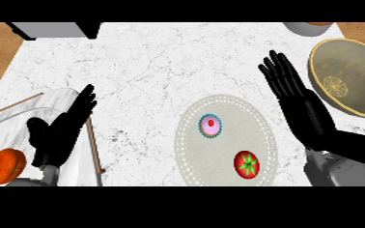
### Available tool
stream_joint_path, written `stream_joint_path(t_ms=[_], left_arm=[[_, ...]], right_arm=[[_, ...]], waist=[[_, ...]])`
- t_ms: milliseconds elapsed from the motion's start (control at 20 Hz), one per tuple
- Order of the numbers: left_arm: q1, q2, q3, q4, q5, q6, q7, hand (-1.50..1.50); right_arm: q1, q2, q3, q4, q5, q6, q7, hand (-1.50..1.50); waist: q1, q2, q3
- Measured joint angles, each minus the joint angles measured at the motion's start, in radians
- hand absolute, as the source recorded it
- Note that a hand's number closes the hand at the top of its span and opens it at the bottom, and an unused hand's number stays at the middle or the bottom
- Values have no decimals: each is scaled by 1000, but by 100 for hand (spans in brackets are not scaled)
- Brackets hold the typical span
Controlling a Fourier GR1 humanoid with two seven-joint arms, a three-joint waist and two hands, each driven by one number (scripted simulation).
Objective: Pick the tomato from the placemat and place it in the bowl
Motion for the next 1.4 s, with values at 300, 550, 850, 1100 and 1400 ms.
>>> stream_joint_path(t_ms=[300, 550, 850, 1100, 1400], left_arm=[[-58, -29, -43, -42, -39, -23, -45, 0], [-88, -65, -83, -54, -40, -59, -81, 0], [-121, -99, -101, -14, -48, -110, -117, 0], [-135, -107, -111, -23, -58, -117, -105, 0], [-135, -111, -119, -27, -63, -125, -105, 0]], right_arm=[[154, 5, -20, -46, 117, -187, 19, 150], [288, -18, 18, 7, 332, -383, 56, -150], [329, -37, 106, -6, 559, -497, 145, -150], [266, -152, 177, -38, 753, -436, 405, -150], [205, -305, 260, -116, 794, -147, 731, -150]], waist=[[-30, -26, -15], [-36, -28, -22], [-3, -26, -20], [13, -27, -22], [30, -25, -26]])
